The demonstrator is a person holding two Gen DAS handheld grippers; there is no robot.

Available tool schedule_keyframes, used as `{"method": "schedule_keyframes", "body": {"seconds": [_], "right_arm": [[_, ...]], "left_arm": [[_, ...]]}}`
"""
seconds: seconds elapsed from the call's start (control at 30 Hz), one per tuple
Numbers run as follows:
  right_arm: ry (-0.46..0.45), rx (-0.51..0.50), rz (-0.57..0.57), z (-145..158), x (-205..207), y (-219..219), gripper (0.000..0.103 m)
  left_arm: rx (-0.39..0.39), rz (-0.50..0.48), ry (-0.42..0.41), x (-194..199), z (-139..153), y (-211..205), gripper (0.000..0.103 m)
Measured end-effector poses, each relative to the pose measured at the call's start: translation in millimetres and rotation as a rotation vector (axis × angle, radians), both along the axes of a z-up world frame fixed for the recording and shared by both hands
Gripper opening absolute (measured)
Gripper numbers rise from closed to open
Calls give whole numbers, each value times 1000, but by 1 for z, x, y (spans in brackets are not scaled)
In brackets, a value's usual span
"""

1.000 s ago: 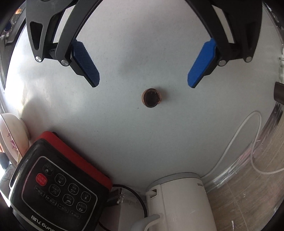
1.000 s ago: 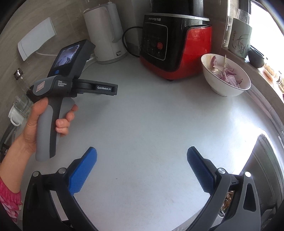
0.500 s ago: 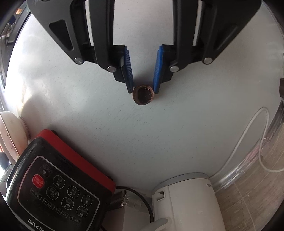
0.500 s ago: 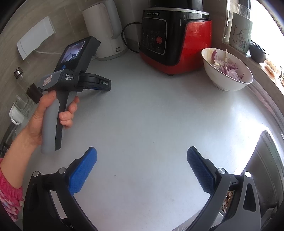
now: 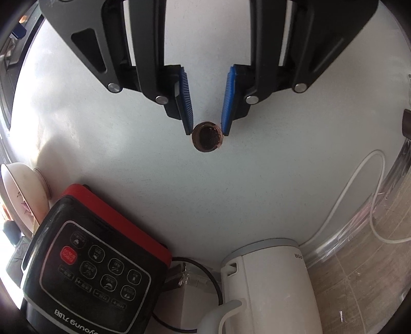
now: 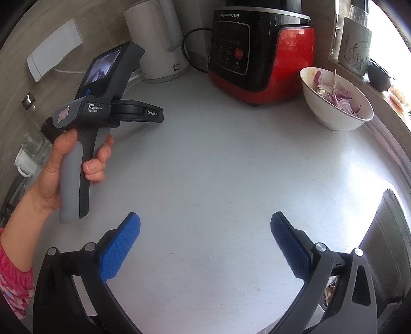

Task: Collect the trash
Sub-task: 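Lift the chestnut shell with the left tool and carry it toward the bin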

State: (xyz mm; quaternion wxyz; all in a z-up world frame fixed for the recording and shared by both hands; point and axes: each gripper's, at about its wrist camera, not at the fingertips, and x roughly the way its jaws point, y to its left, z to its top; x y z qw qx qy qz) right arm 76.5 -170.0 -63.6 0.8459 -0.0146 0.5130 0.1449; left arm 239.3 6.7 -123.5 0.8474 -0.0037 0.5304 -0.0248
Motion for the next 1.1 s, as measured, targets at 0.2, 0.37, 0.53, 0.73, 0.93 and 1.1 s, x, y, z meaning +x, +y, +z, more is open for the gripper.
{"method": "schedule_keyframes", "body": {"seconds": [0.2,0.37,0.53,0.73,0.93,1.1], "right_arm": [[-4,2,3,1,-2,3,101],[-4,2,2,1,-7,4,101],[-4,-11,9,3,-15,6,101],[1,-20,8,6,-29,2,101],[-1,-22,-1,10,-46,-4,101],[-3,-23,-6,15,-62,-11,101]], "left_arm": [[8,-13,-11,-14,5,-1,22],[17,-18,-7,-32,8,-3,22],[33,-22,-5,-55,16,-4,22],[29,-24,-6,-88,32,-6,22],[32,-29,-15,-116,51,-10,23],[30,-23,-20,-144,68,-11,23]]}}
